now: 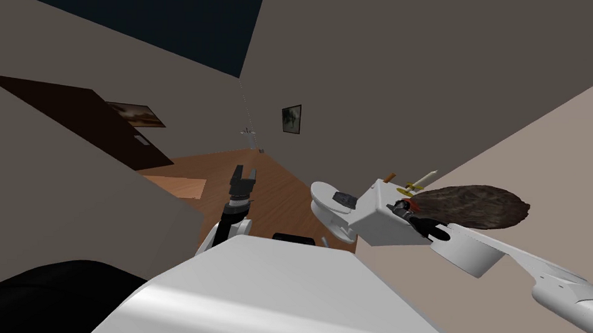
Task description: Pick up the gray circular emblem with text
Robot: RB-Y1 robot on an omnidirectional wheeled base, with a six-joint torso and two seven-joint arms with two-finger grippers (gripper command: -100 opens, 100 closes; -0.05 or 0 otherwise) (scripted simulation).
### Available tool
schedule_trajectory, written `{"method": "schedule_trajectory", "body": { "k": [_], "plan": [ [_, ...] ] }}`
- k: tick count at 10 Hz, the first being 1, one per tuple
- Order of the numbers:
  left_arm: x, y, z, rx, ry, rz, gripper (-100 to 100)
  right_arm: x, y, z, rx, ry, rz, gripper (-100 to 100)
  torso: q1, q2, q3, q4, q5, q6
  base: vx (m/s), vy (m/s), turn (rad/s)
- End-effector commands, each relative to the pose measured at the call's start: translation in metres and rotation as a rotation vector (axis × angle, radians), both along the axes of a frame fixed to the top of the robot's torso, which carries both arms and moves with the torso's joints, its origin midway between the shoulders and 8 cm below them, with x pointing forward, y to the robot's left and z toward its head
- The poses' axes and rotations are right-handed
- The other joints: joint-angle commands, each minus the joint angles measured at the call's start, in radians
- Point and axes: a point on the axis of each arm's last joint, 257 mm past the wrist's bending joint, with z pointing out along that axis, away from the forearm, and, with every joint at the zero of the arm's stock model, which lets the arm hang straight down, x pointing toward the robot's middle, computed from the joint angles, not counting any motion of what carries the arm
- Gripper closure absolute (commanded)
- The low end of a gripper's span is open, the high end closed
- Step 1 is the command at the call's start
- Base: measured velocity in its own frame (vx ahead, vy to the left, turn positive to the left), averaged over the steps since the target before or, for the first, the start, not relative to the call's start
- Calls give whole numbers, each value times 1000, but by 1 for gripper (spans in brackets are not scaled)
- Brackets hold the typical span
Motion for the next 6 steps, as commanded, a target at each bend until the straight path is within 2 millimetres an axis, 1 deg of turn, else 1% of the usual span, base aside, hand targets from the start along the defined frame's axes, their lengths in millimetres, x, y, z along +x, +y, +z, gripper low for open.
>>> {"method": "schedule_trajectory", "body": {
  "k": [1,2,3,4,5,6],
  "plan": [
    [0,0,0,0,0,0,0,8,-8,16,-35,-2,9,-100,0,0,0,0,0,0,21,-60,-44],
    [0,0,0,0,0,0,0,7,-5,9,-23,-2,5,-100,0,0,0,0,0,0,8,-26,-2],
    [0,0,0,0,0,0,0,7,-6,10,-26,-1,5,0,1,1,0,0,0,0,0,0,0],
    [0,0,0,0,0,0,0,5,-7,7,-20,9,26,-100,3,1,1,0,0,0,69,13,-120],
    [0,0,0,0,0,0,0,2,-10,3,-8,11,28,-100,4,-1,-1,0,1,1,148,37,-223],
    [0,0,0,0,0,0,0,4,-8,4,-15,16,46,-100,6,-5,-3,-1,1,1,116,48,-79]
  ]
}}
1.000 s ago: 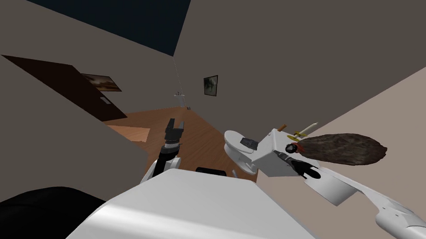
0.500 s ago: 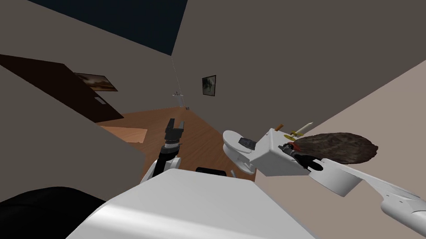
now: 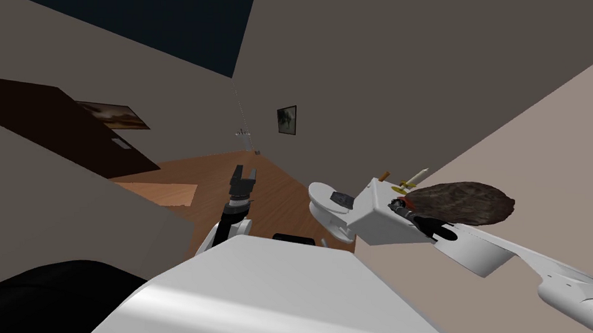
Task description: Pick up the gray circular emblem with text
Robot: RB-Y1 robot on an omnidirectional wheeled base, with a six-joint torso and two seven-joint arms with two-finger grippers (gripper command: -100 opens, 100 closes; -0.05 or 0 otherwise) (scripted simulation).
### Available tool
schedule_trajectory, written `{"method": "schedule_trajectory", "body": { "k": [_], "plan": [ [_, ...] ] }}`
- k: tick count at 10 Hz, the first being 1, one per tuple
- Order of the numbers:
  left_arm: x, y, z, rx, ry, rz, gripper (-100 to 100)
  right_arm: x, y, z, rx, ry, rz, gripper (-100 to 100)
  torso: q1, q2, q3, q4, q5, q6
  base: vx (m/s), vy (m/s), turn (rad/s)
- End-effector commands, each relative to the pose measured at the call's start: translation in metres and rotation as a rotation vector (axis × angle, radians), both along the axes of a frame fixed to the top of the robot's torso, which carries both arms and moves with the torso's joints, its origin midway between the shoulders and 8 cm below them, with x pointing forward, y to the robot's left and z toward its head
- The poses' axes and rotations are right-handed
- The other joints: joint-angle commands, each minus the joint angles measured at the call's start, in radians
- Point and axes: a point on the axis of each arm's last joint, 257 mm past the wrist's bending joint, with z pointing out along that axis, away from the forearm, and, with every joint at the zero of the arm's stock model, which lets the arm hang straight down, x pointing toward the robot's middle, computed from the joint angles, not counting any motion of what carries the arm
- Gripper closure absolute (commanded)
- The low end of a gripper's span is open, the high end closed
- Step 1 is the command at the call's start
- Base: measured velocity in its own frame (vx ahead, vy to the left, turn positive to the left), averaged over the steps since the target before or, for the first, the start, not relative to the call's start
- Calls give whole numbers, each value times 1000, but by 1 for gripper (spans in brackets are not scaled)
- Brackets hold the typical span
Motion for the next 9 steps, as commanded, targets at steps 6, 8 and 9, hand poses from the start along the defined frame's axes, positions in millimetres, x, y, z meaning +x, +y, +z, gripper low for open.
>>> {"method": "schedule_trajectory", "body": {
  "k": [6,8,9],
  "plan": [
    [0,0,0,0,0,0,0,-7,-8,-7,13,8,71,-100,0,1,1,0,0,1,100,43,-115],
    [0,0,0,0,0,0,0,-7,-8,-7,8,4,104,-100,0,0,0,0,0,0,105,46,-95],
    [0,0,0,0,0,0,0,-7,-7,-6,2,7,112,-100,0,0,0,0,0,0,78,37,-62]
  ]
}}
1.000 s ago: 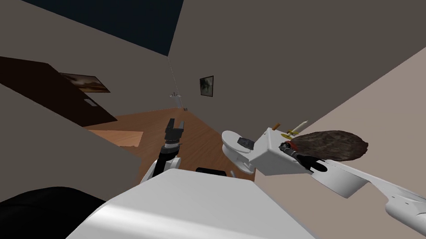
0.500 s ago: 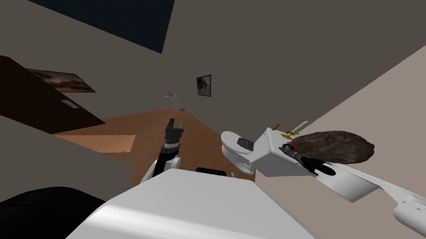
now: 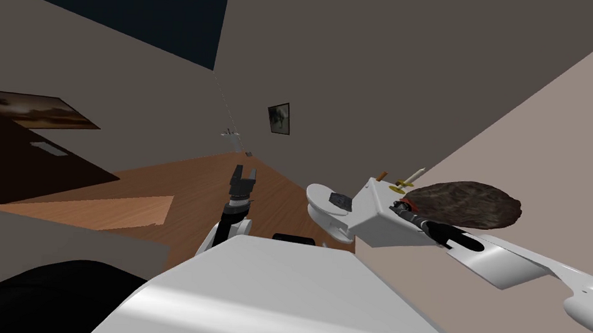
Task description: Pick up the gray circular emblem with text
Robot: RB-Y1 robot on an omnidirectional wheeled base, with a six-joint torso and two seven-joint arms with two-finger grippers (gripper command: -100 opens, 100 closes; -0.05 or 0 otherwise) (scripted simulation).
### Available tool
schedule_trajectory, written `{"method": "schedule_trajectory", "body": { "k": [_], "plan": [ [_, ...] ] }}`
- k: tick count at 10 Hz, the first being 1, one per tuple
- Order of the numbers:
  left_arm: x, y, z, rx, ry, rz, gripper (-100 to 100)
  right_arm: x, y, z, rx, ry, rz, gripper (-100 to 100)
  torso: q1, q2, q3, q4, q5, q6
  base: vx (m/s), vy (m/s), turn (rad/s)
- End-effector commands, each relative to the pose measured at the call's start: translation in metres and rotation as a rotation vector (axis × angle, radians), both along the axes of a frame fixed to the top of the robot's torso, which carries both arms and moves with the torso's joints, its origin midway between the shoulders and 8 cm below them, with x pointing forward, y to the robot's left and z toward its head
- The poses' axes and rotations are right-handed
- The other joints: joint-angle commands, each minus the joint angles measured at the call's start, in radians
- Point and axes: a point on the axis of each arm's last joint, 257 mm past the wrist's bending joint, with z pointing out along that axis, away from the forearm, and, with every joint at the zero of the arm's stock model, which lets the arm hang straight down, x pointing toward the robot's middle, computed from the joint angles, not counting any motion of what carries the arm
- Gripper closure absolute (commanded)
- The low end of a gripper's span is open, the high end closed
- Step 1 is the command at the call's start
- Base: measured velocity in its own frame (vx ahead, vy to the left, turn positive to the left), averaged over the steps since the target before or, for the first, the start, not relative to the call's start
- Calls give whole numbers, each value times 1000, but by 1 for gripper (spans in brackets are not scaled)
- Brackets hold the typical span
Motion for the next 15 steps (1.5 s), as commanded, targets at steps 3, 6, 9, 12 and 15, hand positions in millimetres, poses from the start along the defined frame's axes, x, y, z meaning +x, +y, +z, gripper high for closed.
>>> {"method": "schedule_trajectory", "body": {
  "k": [3,6,9,12,15],
  "plan": [
    [0,0,0,0,0,0,0,-2,-5,2,-10,-14,43,-100,0,1,1,0,0,0,80,41,-103],
    [0,0,0,0,0,0,0,-5,-8,4,-12,-21,48,-100,1,-2,-1,0,0,0,96,51,-100],
    [0,0,0,0,0,0,0,-5,-8,4,-16,-20,53,100,-2,4,3,1,-1,-1,4,2,1],
    [0,0,0,0,0,0,0,-4,-8,4,-17,-20,55,0,-3,6,3,2,-1,0,0,0,0],
    [0,0,0,0,0,0,0,-1,-2,1,-7,-6,26,100,-8,12,7,3,-3,-3,-116,-68,166]
  ]
}}
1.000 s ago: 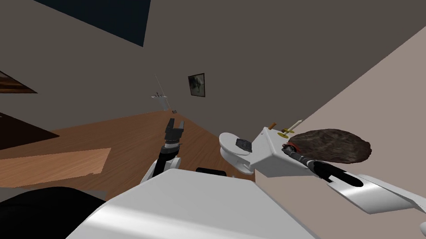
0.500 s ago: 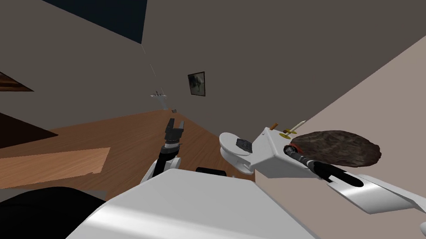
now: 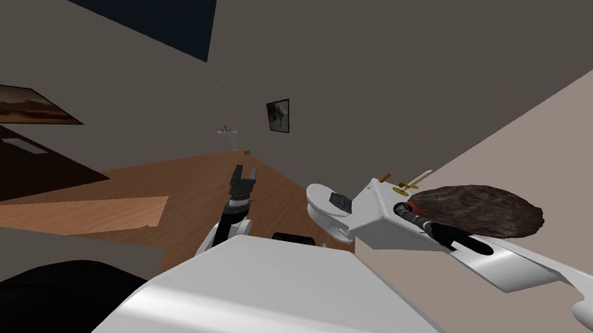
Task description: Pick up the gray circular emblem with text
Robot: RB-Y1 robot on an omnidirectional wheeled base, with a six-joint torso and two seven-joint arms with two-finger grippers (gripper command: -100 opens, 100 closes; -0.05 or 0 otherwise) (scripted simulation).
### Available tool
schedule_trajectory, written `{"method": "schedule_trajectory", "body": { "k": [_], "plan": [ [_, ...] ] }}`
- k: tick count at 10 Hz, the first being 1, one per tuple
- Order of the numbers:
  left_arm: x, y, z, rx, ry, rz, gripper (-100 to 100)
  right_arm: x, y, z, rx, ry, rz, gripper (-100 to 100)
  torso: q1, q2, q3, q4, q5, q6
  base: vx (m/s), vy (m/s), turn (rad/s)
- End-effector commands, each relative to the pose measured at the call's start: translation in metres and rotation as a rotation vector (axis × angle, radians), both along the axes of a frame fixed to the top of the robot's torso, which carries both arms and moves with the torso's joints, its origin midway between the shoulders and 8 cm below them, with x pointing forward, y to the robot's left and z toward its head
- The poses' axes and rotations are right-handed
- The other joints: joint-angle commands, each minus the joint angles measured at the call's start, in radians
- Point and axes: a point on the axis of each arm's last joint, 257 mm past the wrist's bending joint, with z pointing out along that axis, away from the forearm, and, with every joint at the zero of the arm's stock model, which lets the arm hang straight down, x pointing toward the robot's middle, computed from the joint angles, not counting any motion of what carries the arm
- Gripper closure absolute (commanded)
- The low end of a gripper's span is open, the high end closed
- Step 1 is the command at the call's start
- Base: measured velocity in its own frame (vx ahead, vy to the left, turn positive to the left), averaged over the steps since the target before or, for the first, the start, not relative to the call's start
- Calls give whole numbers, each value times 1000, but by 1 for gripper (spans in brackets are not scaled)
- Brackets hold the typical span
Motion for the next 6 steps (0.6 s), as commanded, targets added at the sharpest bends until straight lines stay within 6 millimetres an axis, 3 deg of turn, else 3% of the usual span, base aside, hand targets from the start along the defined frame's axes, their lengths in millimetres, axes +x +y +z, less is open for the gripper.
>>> {"method": "schedule_trajectory", "body": {
  "k": [1,6],
  "plan": [
    [0,0,0,0,0,0,0,0,2,-2,3,11,-24,100,0,0,0,0,0,0,-127,-55,86],
    [0,0,0,0,0,0,0,5,8,0,4,15,-79,100,1,0,-1,-1,-1,1,-99,-45,115]
  ]
}}
